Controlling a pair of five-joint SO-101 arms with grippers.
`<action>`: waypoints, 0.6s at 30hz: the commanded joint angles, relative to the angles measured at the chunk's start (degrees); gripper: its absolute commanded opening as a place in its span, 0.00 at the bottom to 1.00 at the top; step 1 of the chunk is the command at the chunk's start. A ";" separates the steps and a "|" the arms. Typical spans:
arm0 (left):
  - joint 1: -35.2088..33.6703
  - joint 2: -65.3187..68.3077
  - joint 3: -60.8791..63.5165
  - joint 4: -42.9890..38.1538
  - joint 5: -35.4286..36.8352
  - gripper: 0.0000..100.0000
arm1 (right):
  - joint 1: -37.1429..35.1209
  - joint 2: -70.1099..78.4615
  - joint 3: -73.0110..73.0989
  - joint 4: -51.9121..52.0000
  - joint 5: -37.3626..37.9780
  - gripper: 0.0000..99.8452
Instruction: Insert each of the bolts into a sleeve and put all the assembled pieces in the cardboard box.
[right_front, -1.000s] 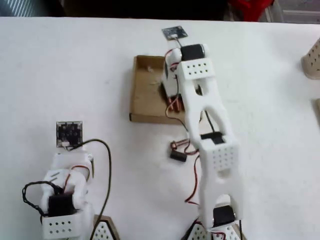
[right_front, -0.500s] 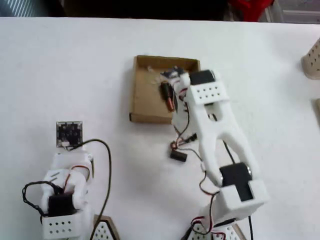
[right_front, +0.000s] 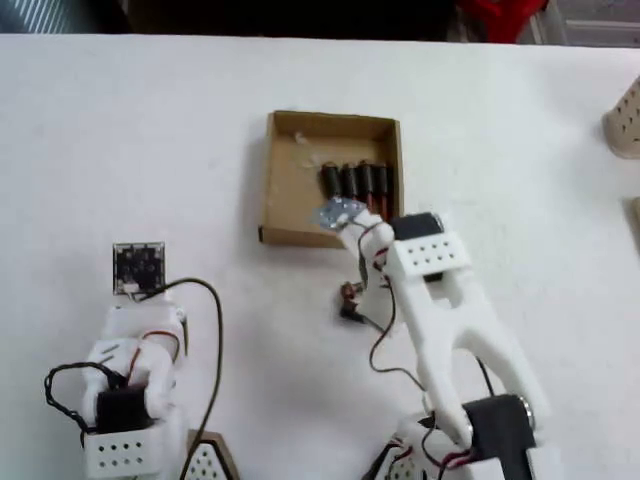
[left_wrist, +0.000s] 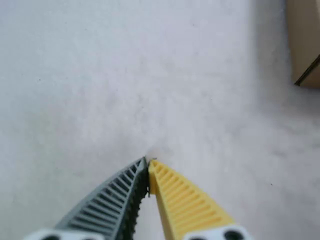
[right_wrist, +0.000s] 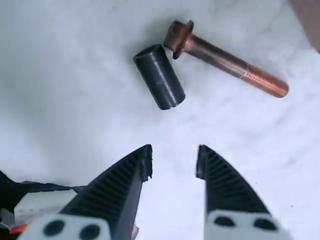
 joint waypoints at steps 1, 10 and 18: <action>-0.75 -0.31 0.09 -0.35 -0.53 0.02 | -0.75 -5.14 3.52 -4.26 3.08 0.18; -0.75 -0.31 0.09 -0.35 -0.53 0.02 | -7.96 -7.69 11.34 -15.16 4.92 0.18; -0.75 -0.31 0.09 -0.26 -0.53 0.02 | -8.66 -5.76 16.97 -28.26 4.84 0.18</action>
